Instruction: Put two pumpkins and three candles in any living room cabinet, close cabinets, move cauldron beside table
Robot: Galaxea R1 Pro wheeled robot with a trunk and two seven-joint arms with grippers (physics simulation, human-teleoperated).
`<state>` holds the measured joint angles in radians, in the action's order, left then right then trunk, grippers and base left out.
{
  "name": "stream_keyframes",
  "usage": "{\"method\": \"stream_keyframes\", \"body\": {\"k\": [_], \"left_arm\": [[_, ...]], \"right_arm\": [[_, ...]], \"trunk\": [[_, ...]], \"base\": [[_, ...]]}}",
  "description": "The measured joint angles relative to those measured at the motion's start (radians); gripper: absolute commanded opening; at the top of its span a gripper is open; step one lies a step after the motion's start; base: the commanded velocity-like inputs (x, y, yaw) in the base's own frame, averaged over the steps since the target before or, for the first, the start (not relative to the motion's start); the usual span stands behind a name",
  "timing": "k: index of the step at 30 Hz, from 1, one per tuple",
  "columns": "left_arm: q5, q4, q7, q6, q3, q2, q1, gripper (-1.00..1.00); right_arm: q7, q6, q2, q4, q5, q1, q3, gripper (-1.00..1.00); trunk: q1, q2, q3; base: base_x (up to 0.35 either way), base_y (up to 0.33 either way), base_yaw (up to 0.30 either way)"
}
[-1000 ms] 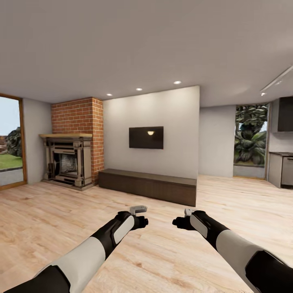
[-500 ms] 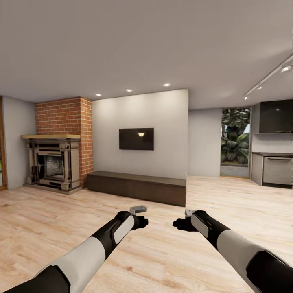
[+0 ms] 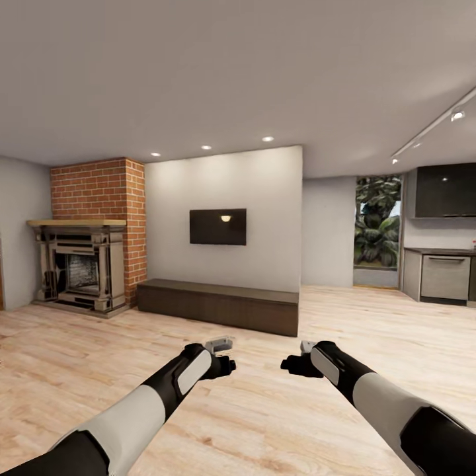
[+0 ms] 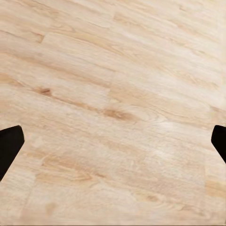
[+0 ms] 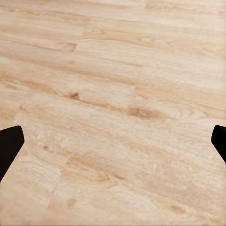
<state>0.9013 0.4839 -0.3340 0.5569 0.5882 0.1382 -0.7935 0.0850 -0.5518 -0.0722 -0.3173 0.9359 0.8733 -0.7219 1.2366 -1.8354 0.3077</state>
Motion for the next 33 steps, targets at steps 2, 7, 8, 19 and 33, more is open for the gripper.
{"method": "stream_keyframes", "body": {"k": [2, 7, 8, 19, 33], "left_arm": [[0.006, -0.016, -0.001, 0.007, -0.001, -0.003, 0.0, 1.0], [0.013, -0.062, -0.006, 0.017, -0.038, -0.02, -0.002, 1.0], [0.014, -0.063, -0.007, 0.017, -0.039, -0.022, -0.002, 1.0], [0.016, -0.07, -0.02, 0.019, -0.046, -0.052, -0.002, 1.0], [0.016, -0.07, -0.042, 0.019, -0.046, -0.052, -0.002, 1.0]], "right_arm": [[0.001, -0.004, 0.0, 0.0, 0.0, 0.0, 0.0, 1.0], [0.004, -0.012, 0.001, 0.0, 0.0, 0.0, 0.0, 1.0], [0.004, -0.012, 0.001, 0.0, 0.0, 0.0, 0.0, 1.0], [0.006, -0.013, 0.003, 0.0, 0.0, 0.0, 0.0, 1.0], [0.007, -0.013, 0.003, 0.001, 0.0, 0.0, 0.0, 1.0]], "trunk": [[-0.008, 0.014, -0.003], [-0.027, 0.049, -0.011], [-0.031, 0.056, -0.013], [-0.073, 0.133, -0.029], [-0.127, 0.231, -0.05]], "base": [[0.0, 0.0, 0.057], [0.0, 0.0, 0.02], [0.0, 0.0, 0.003], [0.0, 0.0, 0.001], [0.0, 0.0, 0.0]]}}
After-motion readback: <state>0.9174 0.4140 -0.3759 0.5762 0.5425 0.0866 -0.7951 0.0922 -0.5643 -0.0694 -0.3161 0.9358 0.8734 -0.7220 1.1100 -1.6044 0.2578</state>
